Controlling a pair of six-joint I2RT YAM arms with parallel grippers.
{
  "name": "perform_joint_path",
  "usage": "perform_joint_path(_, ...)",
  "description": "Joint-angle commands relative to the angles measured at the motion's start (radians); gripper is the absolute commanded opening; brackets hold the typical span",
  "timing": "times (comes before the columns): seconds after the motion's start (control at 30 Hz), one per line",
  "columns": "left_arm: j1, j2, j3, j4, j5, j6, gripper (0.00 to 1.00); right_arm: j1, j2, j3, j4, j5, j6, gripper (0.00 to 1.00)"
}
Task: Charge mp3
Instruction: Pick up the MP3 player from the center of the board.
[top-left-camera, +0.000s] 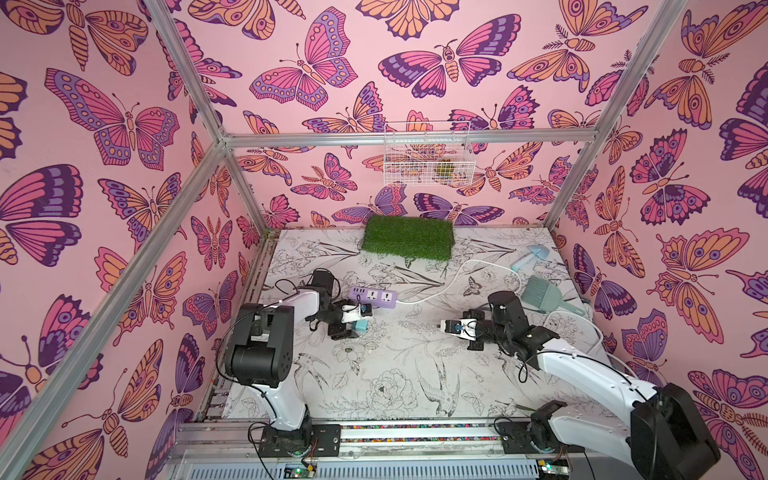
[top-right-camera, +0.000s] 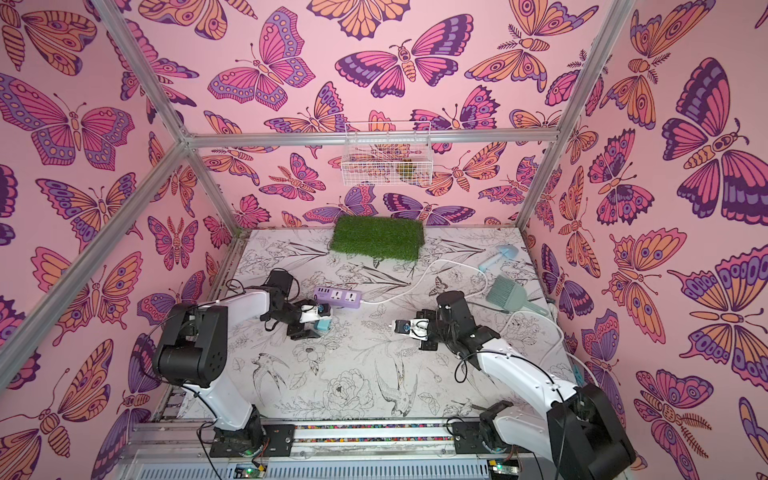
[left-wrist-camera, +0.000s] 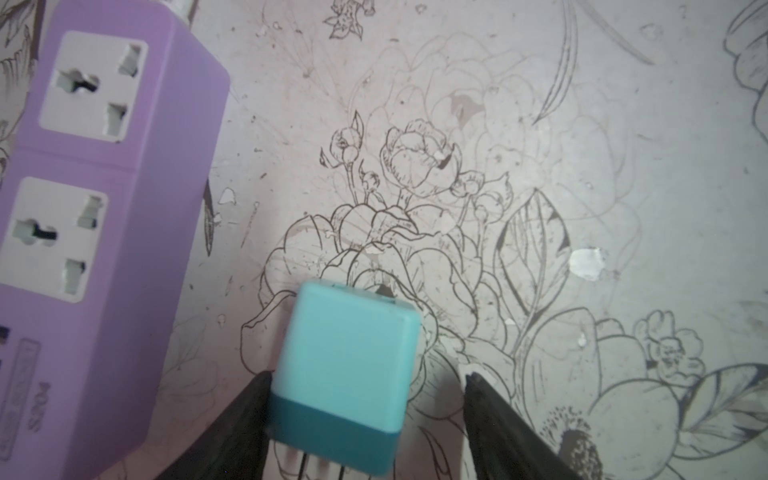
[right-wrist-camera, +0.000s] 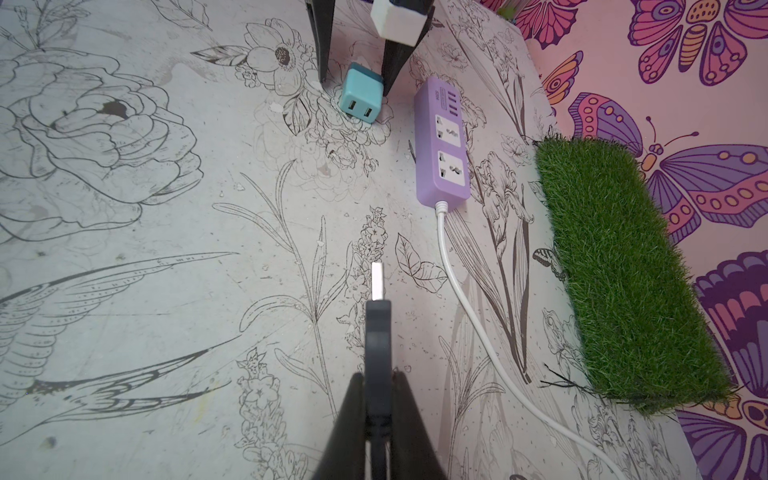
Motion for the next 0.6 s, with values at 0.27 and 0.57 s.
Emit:
perform_joint_path(0.27,-0.014,-0.013,-0.013,-0.043,-0.014,-0.005,0.62,0.006,0.005,0.004,-0.011,-0.032,0.002,0.00)
perform_joint_path(0.57,-0.034,0.013,0.012,-0.043,-0.025,-0.014,0.59,0.005,-0.003,0.004,-0.021,-0.035,0.001,0.00)
